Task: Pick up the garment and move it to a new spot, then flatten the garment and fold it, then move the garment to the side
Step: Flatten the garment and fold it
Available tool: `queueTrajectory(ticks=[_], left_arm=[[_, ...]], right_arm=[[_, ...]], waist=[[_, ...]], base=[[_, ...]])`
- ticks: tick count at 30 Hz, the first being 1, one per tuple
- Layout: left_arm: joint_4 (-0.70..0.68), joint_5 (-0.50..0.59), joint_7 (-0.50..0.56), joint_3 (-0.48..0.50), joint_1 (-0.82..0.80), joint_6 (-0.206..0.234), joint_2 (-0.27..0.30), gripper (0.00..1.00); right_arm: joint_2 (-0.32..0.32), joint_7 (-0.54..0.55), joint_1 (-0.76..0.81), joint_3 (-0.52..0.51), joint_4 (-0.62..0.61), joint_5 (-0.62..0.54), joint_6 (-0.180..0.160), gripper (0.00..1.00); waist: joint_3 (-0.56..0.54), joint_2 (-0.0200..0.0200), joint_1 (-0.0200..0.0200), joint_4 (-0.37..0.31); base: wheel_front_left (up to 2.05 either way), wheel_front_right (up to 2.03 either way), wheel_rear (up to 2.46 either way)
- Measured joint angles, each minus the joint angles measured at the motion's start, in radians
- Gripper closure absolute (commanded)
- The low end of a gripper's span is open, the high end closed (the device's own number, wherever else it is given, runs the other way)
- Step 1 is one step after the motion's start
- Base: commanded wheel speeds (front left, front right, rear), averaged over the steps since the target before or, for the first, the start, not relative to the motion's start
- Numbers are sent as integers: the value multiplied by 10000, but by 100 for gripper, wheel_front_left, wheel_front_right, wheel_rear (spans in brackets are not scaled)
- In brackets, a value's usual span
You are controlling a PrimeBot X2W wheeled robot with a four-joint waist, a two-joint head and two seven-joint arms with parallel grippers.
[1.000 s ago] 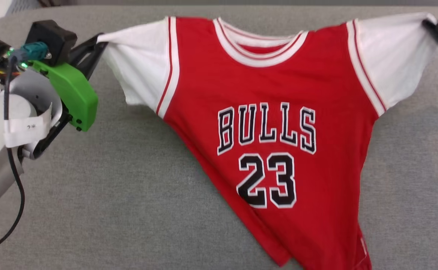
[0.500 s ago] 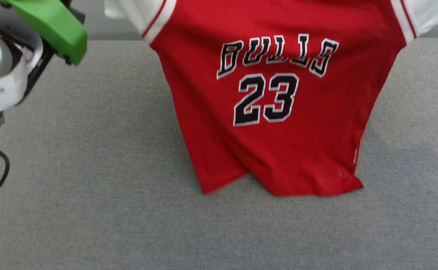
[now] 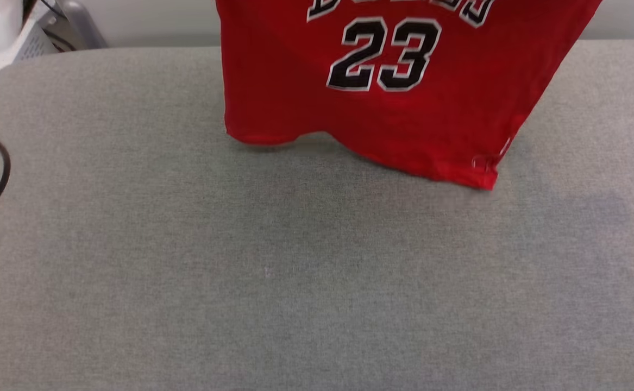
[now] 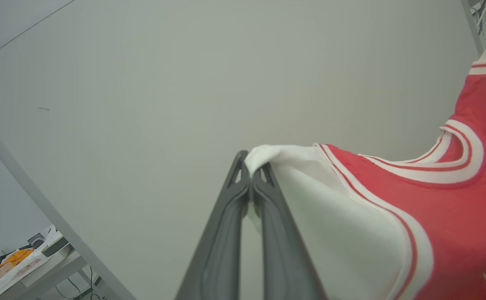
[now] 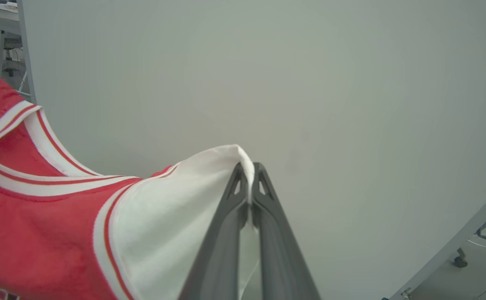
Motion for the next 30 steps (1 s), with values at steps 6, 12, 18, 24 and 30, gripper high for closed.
queueTrajectory(ticks=[6,12,18,24,30], left_arm=[[765,98,384,12,-1316,-391,-740,100],[1147,284,817,188,-2427,-226,-1158,100],[1285,570,897,466,-3562,-148,-1233,100],[1856,568,694,825,-4546,-146,-1429,100],[2838,520,420,782,-4662,-502,-1632,100]], right_arm=[[418,73,-1489,81,1045,-520,0,100],[1032,-249,-3231,-240,2671,-594,0,100],[1492,-938,-5030,-159,3864,-1085,0,100],[2080,-1864,-6579,58,5183,-1476,0,100],[2447,-2192,-6917,608,5710,-1515,0,100]], waist=[[693,0,0,-49],[1615,0,0,-140],[2544,0,1,-265],[3444,0,1,-422],[3867,0,1,-507]], base=[[0,0,0],[0,0,0],[0,0,0],[0,0,0],[0,0,0]])
